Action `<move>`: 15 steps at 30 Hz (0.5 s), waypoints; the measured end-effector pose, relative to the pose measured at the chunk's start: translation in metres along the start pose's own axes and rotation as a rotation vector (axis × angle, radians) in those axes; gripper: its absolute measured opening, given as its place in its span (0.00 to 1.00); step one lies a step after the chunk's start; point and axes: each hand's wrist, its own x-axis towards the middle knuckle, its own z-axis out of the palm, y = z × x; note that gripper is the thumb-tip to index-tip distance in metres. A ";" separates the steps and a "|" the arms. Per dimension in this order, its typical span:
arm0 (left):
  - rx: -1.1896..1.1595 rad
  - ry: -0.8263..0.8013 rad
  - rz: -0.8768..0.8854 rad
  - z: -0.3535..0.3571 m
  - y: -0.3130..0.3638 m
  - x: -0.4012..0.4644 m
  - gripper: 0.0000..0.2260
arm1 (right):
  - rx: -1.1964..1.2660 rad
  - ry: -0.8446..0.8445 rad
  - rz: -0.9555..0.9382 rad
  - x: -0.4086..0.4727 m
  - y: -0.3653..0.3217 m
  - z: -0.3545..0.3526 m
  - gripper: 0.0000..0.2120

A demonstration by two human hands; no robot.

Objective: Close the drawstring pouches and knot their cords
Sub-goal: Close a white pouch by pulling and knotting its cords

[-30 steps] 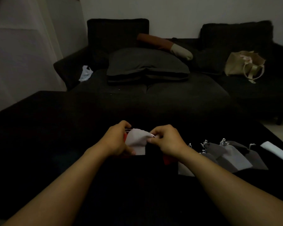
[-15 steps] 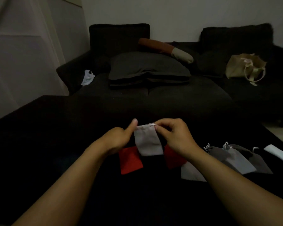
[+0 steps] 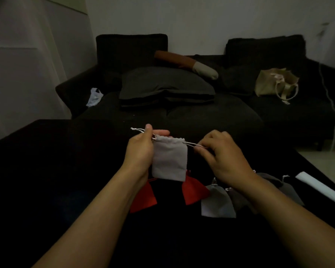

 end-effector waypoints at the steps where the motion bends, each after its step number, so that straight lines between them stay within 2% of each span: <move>1: -0.021 0.003 0.002 0.001 0.000 0.000 0.21 | 0.052 -0.015 0.005 0.000 0.005 -0.004 0.07; 6: -0.171 -0.021 -0.093 0.010 -0.001 -0.002 0.21 | 0.814 -0.114 0.326 -0.006 0.009 -0.020 0.15; 15: -0.332 -0.035 -0.246 0.027 -0.009 -0.009 0.21 | 1.500 -0.091 0.679 -0.008 -0.005 -0.022 0.17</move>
